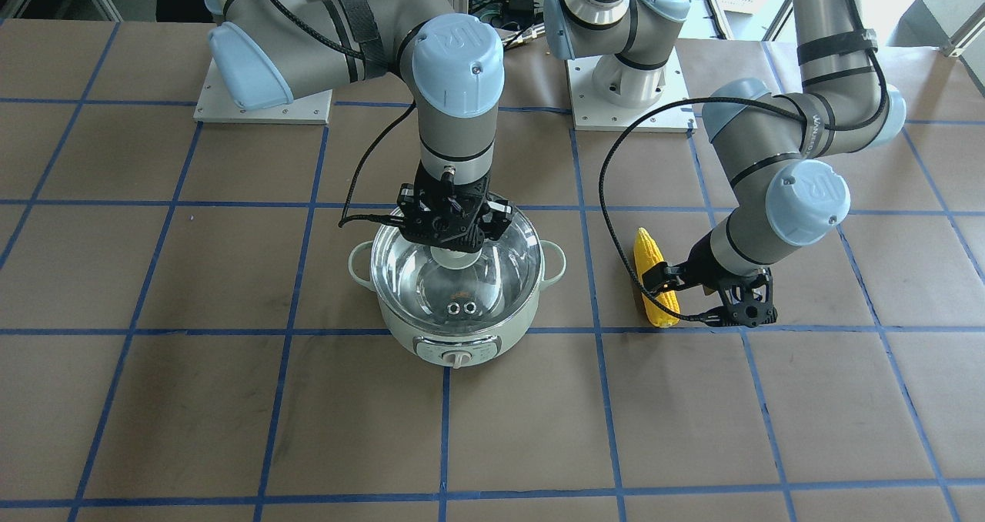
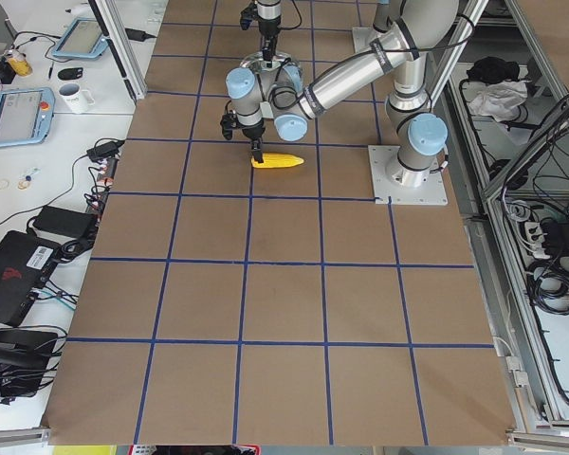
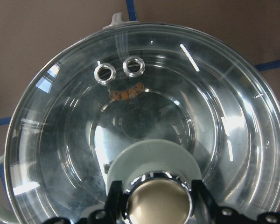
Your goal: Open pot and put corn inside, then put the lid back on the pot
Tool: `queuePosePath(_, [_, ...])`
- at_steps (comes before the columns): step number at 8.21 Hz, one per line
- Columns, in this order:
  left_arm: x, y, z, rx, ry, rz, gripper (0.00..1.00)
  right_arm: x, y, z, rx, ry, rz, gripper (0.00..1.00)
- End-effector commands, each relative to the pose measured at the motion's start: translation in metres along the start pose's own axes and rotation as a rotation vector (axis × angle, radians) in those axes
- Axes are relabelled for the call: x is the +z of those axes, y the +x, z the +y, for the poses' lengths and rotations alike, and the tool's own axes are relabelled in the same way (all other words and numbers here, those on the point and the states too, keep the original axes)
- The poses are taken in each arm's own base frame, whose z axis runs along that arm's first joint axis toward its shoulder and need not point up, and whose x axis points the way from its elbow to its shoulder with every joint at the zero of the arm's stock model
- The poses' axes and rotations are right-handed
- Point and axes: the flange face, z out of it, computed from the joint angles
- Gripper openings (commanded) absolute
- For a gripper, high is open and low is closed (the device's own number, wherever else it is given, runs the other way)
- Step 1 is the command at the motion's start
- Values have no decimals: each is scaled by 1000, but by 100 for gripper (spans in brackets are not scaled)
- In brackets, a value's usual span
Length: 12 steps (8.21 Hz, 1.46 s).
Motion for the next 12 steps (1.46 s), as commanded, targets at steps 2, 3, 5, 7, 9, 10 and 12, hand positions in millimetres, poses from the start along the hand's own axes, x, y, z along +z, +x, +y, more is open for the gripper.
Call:
queuePosePath(2, [44,0,6,-8,-32,9,96,-1,0,0,6,1,-1,44])
queuePosePath(3, [50,1,11,-8,-47,13,96,-4,1,1,12,4,-4,43])
queuePosePath(5, [50,1,11,-4,-33,8,83,-31,1,8,9,37,-29,40])
queuePosePath(7, [49,0,10,7,-23,2,62,-70,18,19,2,74,-39,41])
queuePosePath(9, [45,0,8,46,-6,1,15,-124,76,24,20,47,-28,41])
queuePosePath(10, [42,1,9,48,0,2,0,-151,121,20,54,26,-37,41])
queuePosePath(12, [12,3,23,47,-23,-4,0,-186,216,11,-23,-11,-23,41])
